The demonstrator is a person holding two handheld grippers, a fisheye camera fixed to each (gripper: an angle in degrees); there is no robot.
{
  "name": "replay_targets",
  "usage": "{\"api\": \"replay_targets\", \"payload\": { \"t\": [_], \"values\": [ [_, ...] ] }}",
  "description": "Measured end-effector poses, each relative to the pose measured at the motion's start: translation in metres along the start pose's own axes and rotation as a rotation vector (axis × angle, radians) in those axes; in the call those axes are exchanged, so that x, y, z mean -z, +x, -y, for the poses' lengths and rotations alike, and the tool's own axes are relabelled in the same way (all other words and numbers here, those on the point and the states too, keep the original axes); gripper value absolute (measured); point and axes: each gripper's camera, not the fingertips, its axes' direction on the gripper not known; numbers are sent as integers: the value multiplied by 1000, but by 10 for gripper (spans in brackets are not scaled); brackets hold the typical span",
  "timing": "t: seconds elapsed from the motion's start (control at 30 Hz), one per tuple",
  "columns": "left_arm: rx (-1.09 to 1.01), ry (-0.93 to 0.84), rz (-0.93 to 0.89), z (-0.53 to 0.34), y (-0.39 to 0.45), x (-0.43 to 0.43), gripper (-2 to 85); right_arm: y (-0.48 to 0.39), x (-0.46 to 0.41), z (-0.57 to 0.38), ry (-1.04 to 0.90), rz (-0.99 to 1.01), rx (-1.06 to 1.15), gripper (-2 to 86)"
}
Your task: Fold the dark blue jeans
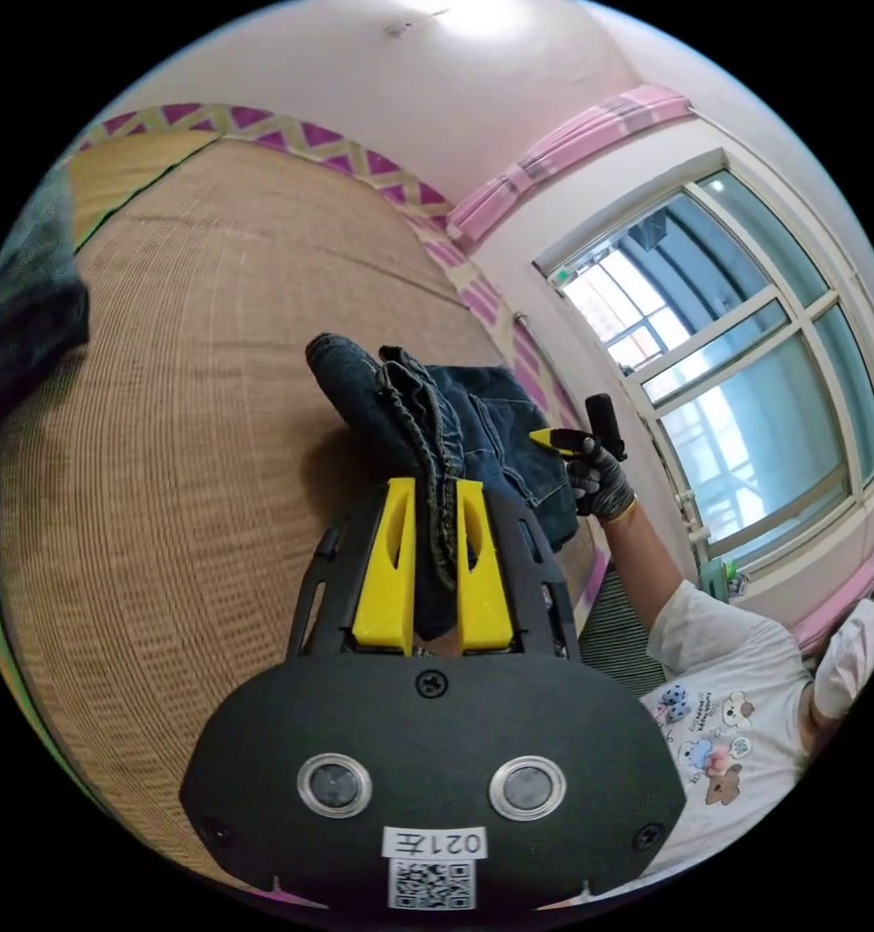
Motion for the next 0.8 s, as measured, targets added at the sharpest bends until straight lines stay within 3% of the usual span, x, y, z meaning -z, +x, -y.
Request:
{"api": "replay_targets", "payload": {
  "t": [0.2, 0.37, 0.43, 0.5, 0.67, 0.8],
  "values": [
    [-97, -32, 89, 122, 37, -49, 60, -3, 67, 82, 138, -214, -12, 72],
    [-14, 70, 260, 165, 39, -68, 17, -7, 68, 131, 208, -501, -62, 88],
    [5, 51, 260, 158, 34, -67, -1, -1, 47, 132, 177, -704, -130, 105],
    [-61, 30, 236, 131, 36, -59, -8, -6, 30, 122, 164, -764, -111, 110],
    [-267, 184, 376, 32, 72, 3, -9, -71, -38, 74, 115, -803, 136, 111],
    [-222, 189, 375, -46, 77, 64, -7, -150, -133, 36, -40, -676, 394, 114]
  ]
}}
